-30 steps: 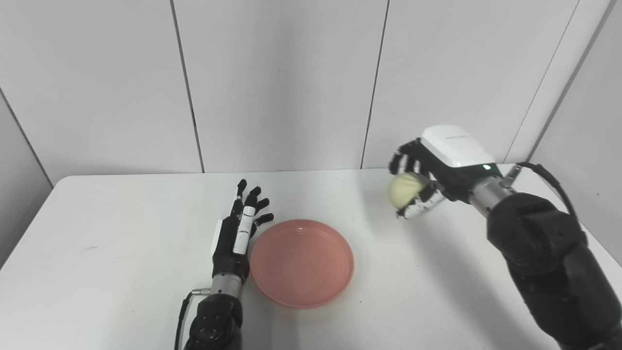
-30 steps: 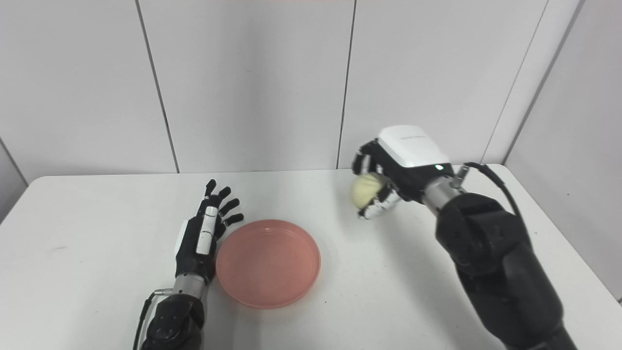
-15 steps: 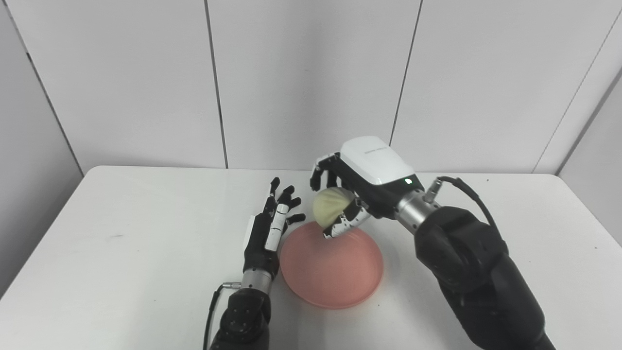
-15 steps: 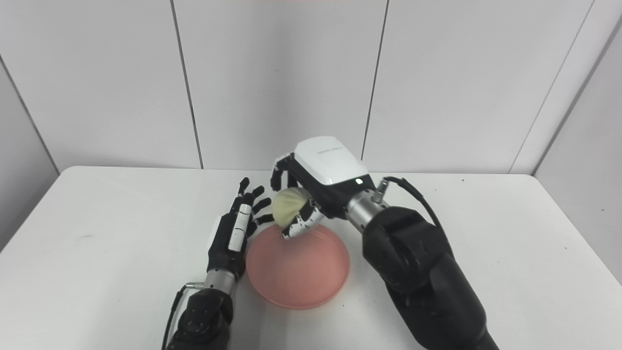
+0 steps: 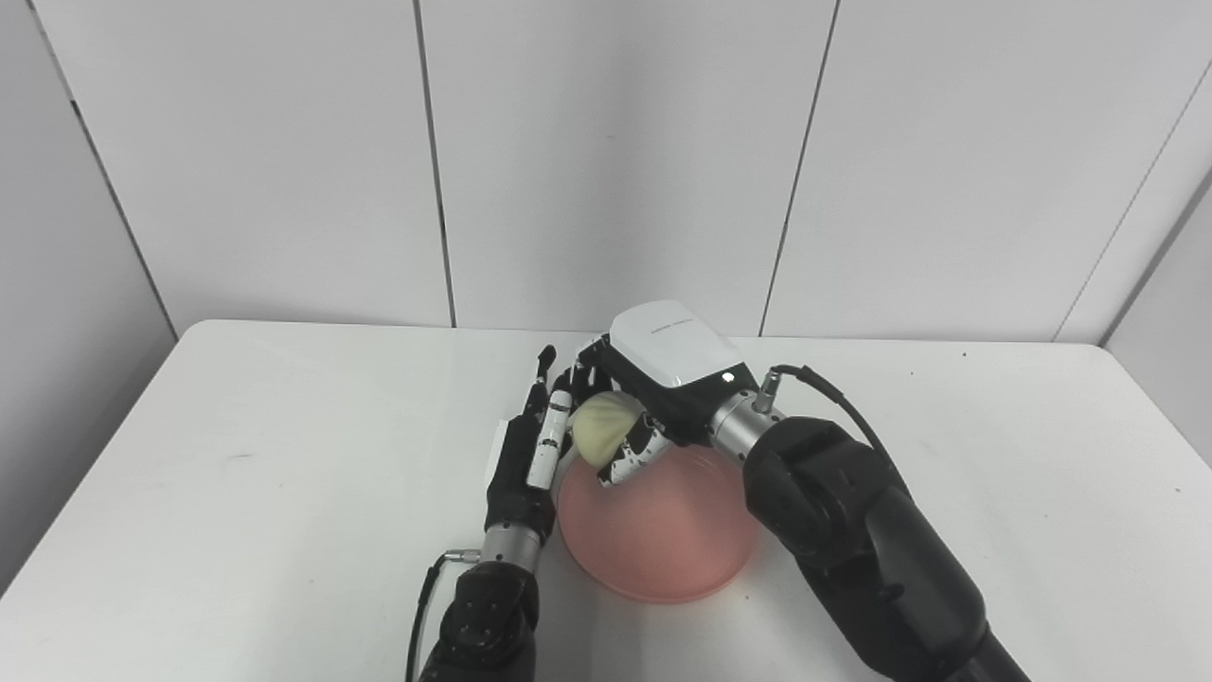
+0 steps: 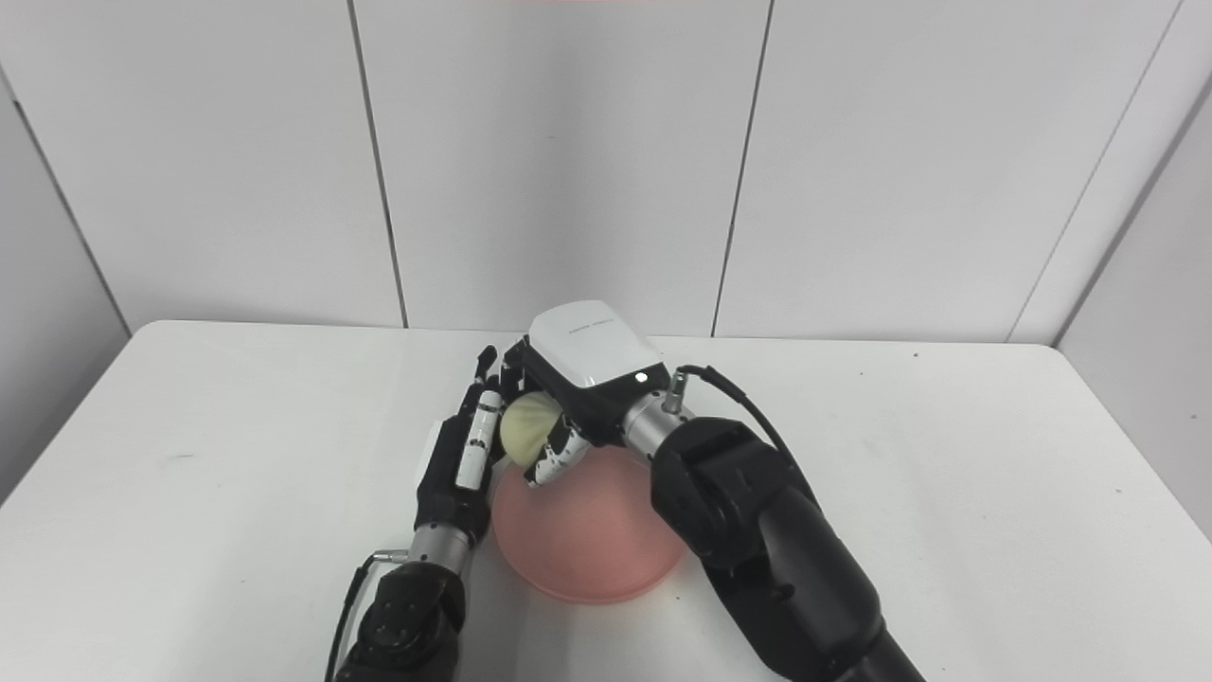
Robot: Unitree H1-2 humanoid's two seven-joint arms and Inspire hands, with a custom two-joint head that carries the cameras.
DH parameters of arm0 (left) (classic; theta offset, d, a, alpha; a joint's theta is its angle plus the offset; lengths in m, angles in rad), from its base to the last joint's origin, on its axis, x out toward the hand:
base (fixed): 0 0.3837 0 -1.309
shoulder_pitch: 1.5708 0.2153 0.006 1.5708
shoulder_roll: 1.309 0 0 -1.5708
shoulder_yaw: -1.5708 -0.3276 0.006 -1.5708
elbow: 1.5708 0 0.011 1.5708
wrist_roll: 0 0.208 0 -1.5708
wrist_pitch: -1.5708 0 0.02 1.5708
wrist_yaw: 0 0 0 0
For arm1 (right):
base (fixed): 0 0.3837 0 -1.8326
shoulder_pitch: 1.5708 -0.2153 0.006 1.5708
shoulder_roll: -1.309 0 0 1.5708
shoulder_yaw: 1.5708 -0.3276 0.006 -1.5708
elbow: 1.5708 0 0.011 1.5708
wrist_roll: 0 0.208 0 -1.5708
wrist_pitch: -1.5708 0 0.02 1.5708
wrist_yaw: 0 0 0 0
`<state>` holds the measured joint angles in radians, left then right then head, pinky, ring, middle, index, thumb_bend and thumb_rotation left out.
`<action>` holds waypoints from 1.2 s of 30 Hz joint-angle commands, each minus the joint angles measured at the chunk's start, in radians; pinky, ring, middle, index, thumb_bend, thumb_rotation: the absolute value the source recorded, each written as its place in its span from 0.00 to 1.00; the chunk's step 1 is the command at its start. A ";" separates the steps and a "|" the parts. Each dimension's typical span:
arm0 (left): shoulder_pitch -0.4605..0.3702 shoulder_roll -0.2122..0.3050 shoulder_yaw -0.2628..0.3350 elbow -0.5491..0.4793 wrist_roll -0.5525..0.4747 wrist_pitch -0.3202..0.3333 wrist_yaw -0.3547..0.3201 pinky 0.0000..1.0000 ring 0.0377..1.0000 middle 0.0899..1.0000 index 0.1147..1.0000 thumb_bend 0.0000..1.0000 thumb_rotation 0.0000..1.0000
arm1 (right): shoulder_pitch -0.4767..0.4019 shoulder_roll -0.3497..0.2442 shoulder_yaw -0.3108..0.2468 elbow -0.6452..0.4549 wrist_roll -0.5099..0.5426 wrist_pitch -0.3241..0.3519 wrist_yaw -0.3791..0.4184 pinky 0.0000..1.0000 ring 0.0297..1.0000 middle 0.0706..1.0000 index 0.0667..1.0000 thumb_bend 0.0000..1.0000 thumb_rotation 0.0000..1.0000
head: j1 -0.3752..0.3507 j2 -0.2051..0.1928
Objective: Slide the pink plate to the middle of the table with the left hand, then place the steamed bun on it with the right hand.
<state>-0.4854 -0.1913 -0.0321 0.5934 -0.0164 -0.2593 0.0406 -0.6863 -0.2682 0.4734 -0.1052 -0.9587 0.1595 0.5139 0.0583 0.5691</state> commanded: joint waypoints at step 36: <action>0.080 0.011 -0.001 -0.031 -0.006 0.049 -0.017 0.68 0.83 0.90 1.00 0.82 0.86 | -0.025 -0.080 0.069 0.030 -0.016 -0.017 0.258 0.64 0.70 0.73 0.70 0.99 0.46 | -0.042 0.023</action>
<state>-0.4584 -0.1898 -0.0365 0.5363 -0.0180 -0.2091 0.0285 -0.6758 -0.3428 0.5610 -0.0392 -0.9600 0.1197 0.7644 0.0153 0.5921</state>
